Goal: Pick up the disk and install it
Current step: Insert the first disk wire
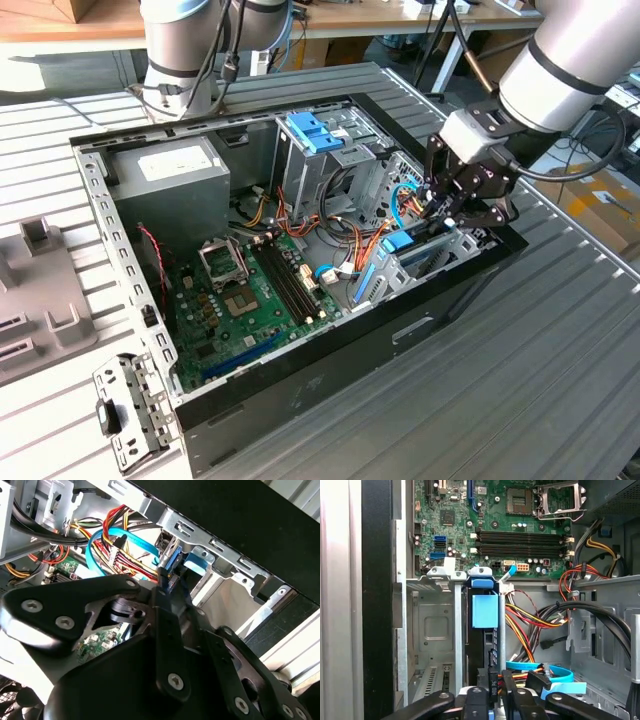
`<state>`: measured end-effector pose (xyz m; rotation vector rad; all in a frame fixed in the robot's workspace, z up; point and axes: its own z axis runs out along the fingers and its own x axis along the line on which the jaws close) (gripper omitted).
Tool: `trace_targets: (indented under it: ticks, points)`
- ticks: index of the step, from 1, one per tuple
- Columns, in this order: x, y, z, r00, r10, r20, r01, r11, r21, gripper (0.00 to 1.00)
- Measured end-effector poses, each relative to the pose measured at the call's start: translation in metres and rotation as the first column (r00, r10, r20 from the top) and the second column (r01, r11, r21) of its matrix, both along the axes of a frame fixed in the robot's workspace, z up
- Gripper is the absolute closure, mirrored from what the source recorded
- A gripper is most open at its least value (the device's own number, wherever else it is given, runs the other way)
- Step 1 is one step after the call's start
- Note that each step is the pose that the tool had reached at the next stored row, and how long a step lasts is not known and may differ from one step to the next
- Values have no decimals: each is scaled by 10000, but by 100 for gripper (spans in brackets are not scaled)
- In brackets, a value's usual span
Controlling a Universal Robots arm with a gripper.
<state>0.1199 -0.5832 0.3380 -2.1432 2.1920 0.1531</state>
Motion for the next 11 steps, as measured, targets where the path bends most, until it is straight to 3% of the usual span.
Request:
trace_targets:
  ticks: [1, 5, 11]
  points:
    - [0, 0, 1, 10000, 0, 0, 0, 10000, -2, 69]
    - [0, 1, 6, 10000, 0, 0, 0, 10000, -4, 69]
    - [0, 1, 151, 10000, 0, 4, 0, 10000, -3, 69]
